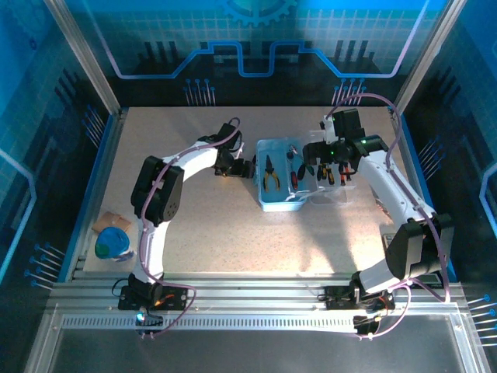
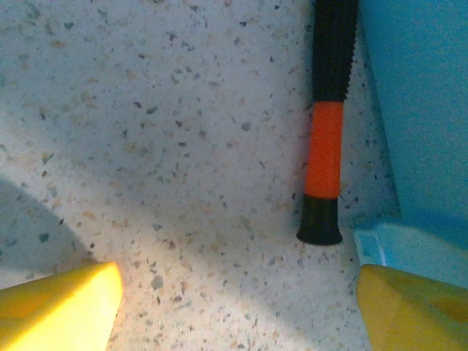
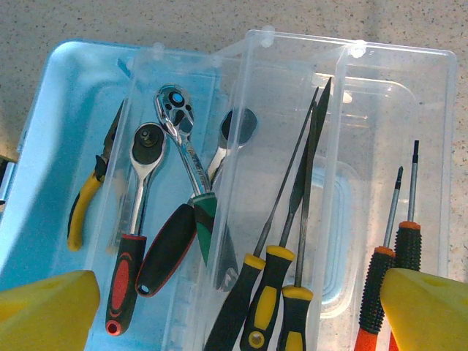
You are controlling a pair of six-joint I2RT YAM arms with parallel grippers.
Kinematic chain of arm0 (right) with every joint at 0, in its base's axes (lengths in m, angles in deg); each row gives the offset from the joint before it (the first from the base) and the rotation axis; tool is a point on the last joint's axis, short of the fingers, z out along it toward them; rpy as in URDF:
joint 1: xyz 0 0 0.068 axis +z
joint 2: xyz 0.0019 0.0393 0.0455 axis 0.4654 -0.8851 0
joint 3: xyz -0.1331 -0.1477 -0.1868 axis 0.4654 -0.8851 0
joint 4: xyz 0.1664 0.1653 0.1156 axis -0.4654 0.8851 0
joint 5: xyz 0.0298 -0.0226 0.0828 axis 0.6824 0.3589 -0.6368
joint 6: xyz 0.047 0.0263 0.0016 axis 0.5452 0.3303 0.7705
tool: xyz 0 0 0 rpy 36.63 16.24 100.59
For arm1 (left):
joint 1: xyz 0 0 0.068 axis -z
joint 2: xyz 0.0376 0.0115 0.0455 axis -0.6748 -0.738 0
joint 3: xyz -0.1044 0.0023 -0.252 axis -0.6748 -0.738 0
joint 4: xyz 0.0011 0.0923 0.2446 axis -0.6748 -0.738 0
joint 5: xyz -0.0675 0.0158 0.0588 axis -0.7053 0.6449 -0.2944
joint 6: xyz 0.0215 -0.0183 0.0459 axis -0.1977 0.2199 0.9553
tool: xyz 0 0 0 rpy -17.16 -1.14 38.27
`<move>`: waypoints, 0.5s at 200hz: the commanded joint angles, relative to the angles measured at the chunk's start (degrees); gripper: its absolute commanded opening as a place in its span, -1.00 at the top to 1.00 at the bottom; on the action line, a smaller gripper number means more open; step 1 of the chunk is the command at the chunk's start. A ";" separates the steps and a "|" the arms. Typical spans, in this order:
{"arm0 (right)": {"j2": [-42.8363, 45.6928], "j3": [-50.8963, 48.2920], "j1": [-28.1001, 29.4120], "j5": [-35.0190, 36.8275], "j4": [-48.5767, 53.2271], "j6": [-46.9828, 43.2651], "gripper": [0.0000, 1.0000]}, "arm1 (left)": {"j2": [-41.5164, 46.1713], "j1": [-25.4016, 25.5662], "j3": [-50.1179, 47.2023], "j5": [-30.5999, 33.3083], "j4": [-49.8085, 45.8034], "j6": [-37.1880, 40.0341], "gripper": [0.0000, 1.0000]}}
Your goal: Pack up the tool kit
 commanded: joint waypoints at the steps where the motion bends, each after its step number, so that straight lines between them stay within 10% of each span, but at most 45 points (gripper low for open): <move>1: 0.54 0.17 0.52 -1.01 0.58 -0.93 -0.99 | -2.49 0.30 3.49 -0.56 -1.62 1.61 -0.68; 100: 0.55 0.70 0.53 -1.01 1.03 -1.31 -0.99 | -7.60 0.53 9.25 0.57 -4.29 1.49 -0.52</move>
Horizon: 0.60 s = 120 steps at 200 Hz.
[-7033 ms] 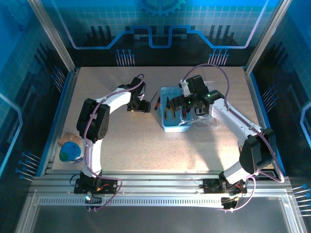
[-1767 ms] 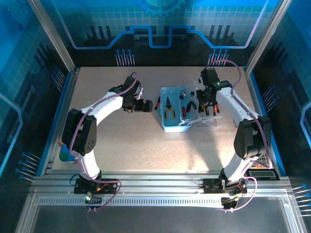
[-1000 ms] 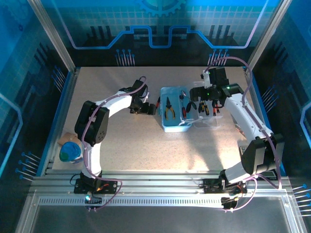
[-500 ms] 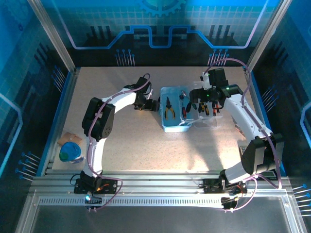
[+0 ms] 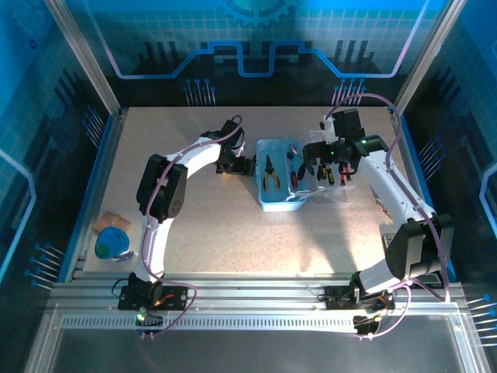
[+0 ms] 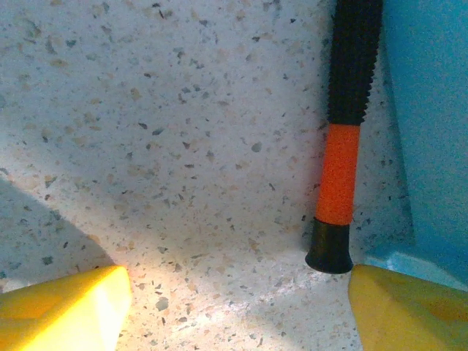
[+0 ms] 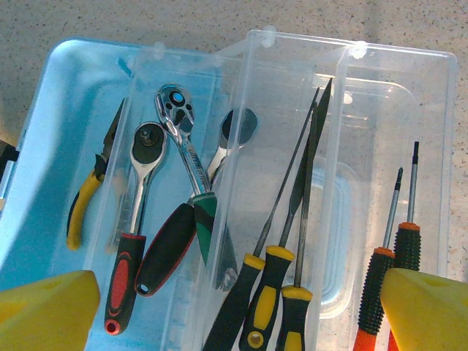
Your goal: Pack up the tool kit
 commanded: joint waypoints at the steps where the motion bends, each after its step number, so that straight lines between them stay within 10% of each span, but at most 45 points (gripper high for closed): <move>1: 0.55 0.67 0.47 -0.99 1.01 -0.85 -0.99 | -3.65 0.57 2.50 -0.21 1.83 1.60 -0.51; 120: 1.12 -0.15 0.40 -1.12 0.75 -0.89 -0.99 | 1.77 -1.64 -2.13 5.42 0.88 0.86 -0.41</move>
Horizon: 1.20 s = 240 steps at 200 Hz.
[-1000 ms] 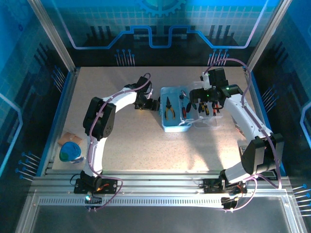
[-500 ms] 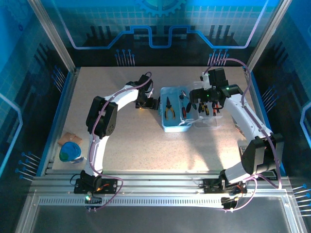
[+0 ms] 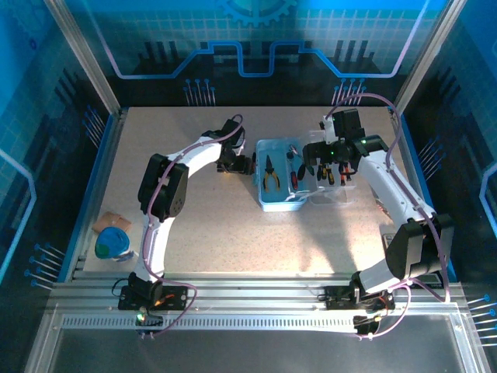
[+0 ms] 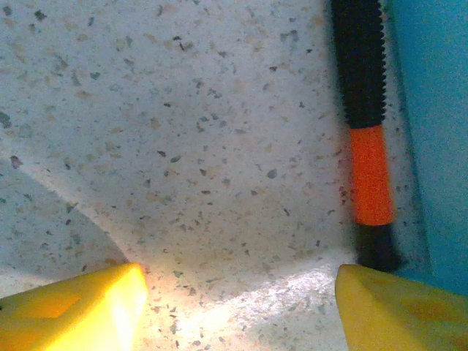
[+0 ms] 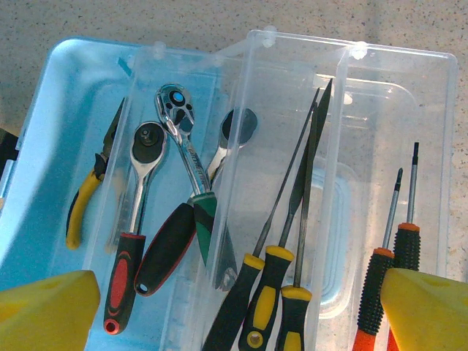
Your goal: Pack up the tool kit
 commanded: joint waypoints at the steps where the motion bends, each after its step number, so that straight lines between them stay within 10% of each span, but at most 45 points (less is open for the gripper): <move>1: 1.14 -0.15 0.43 -1.10 0.75 -0.61 -0.99 | 2.47 -1.34 -2.52 3.28 -0.35 0.86 -0.41; 126: 1.24 -0.37 0.41 -1.83 0.48 -0.53 -0.99 | -0.64 -2.78 8.06 -8.80 0.54 -4.48 -0.51; 240: 0.49 0.99 0.36 -1.86 1.10 -0.80 -0.99 | -9.39 -2.69 21.24 -4.33 -7.89 -4.80 -0.55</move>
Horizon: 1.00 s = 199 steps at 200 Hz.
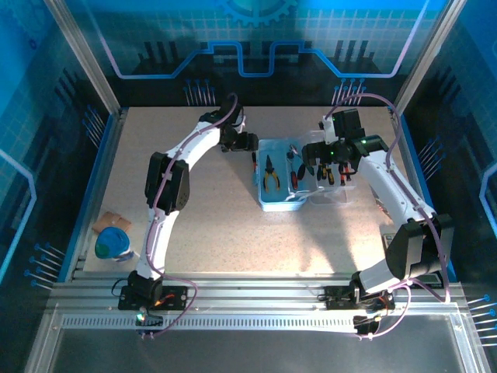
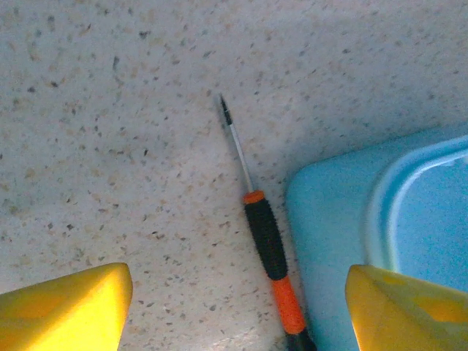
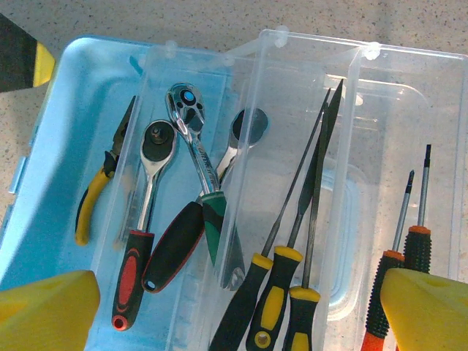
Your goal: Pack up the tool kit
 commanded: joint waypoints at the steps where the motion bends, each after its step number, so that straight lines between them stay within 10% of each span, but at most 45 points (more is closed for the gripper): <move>1: 0.39 0.99 0.34 -0.60 1.10 -0.70 -0.99 | -0.80 -0.26 -0.63 1.44 -2.48 -0.83 -0.55; 199: 1.33 -0.59 -0.29 -1.14 0.83 -0.88 -0.99 | -8.11 2.27 9.40 -1.53 -5.06 -1.65 -0.55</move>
